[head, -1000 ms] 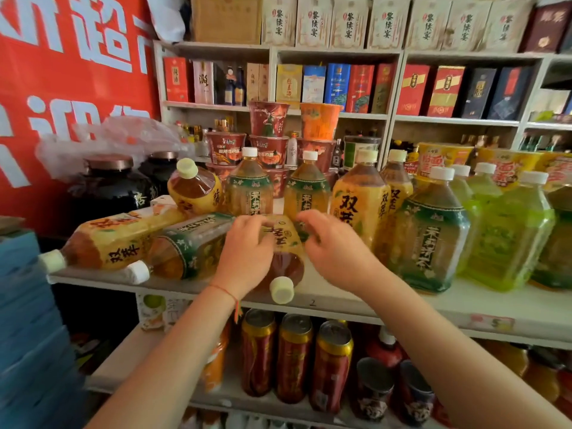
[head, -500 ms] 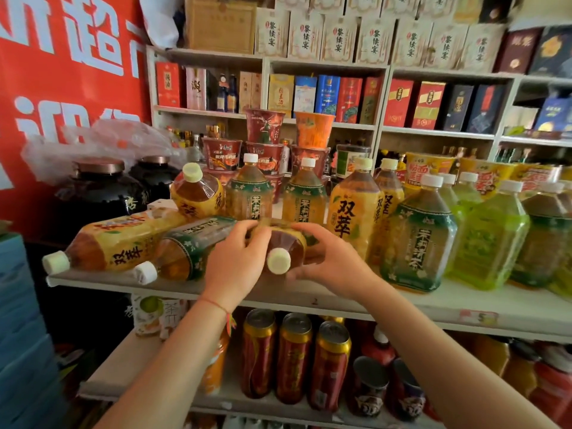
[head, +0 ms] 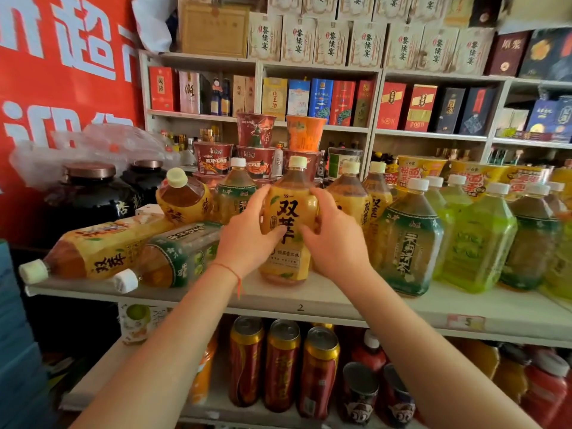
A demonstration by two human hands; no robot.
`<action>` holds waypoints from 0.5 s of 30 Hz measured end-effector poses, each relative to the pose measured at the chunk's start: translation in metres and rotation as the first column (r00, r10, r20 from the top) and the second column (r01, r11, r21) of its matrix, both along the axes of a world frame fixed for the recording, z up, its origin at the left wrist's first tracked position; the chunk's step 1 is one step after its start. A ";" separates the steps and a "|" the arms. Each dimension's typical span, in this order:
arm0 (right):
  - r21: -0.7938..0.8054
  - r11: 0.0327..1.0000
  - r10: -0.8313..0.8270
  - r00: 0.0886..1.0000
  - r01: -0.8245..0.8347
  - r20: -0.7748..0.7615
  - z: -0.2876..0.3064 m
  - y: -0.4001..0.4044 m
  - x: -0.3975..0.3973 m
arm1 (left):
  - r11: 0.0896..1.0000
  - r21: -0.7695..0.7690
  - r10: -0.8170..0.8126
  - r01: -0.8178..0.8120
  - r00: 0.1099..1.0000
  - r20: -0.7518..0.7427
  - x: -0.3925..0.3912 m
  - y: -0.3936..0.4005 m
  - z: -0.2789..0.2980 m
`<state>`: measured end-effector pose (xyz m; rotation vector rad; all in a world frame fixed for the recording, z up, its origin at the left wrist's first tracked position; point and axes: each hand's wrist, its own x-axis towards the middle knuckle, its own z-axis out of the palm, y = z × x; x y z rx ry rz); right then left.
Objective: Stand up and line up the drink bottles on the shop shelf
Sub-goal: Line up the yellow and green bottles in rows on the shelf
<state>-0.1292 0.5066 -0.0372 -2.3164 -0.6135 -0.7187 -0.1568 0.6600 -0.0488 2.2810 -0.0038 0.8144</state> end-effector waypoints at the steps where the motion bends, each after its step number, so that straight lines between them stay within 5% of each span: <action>1: -0.043 0.999 -0.015 0.999 0.016 0.030 -0.005 0.002 0.003 | 1.000 -0.010 -0.014 0.014 1.000 0.004 0.005 -0.001 -0.002; 8: -0.146 0.989 0.011 0.992 0.008 0.127 -0.030 0.006 0.015 | 0.988 -0.123 -0.095 0.097 0.995 0.019 0.024 0.000 -0.005; 15: -0.259 0.966 0.049 0.991 -0.014 0.126 -0.040 0.006 0.019 | 0.994 -0.105 0.007 0.005 0.993 0.121 0.028 -0.008 -0.023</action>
